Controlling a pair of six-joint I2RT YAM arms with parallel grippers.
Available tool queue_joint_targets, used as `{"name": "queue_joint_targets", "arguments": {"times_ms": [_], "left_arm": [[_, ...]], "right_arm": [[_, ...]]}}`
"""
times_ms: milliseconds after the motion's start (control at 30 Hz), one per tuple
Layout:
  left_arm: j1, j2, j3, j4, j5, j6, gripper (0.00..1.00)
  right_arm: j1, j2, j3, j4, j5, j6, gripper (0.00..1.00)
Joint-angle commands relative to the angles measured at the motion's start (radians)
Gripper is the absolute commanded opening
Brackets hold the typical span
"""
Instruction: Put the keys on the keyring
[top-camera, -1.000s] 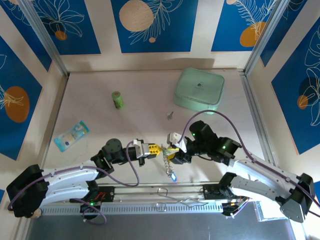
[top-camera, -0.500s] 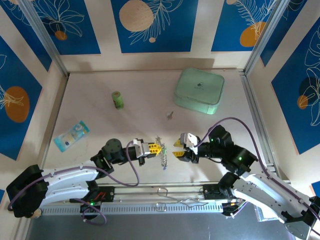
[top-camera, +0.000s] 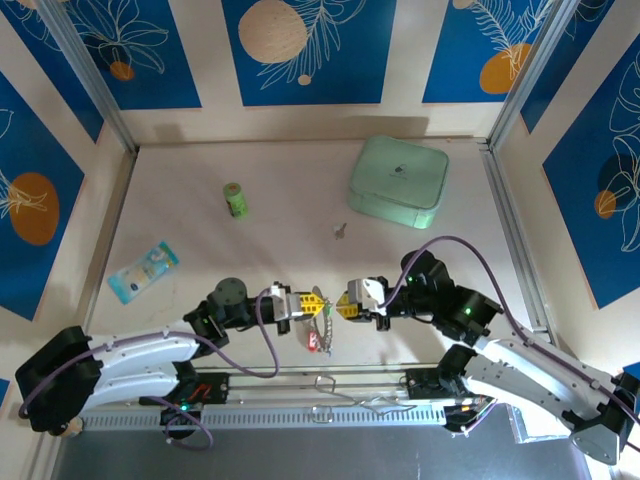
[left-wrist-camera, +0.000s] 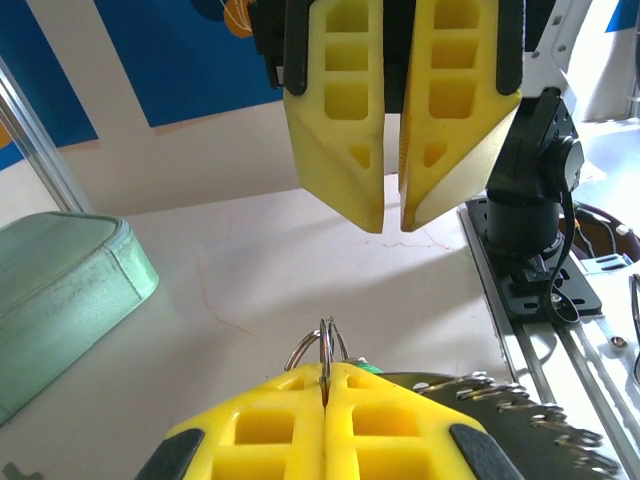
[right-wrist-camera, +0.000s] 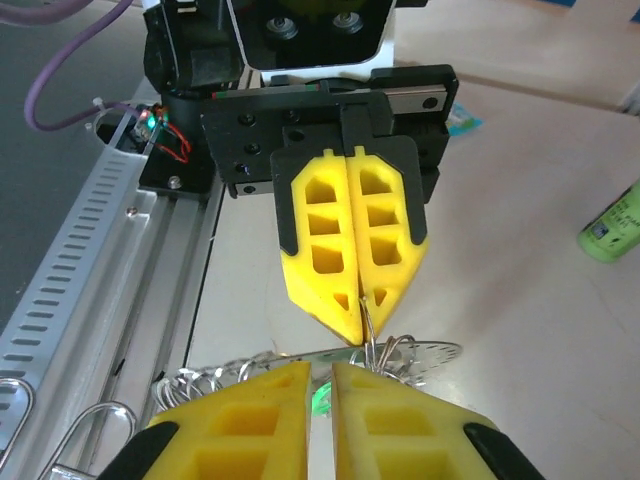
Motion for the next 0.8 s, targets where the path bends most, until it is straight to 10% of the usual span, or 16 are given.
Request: {"name": "queue_joint_targets", "arguments": {"times_ms": [0,767], "left_arm": [[-0.005,0.0,0.013,0.072,0.048,0.029,0.0],[-0.006,0.007,0.021,0.078,0.077,0.009,0.0]], "right_arm": [[0.008,0.022,0.041,-0.023,-0.022,-0.021,0.17],[0.046,0.116,0.052,0.02,0.063,-0.022,0.28]]}}
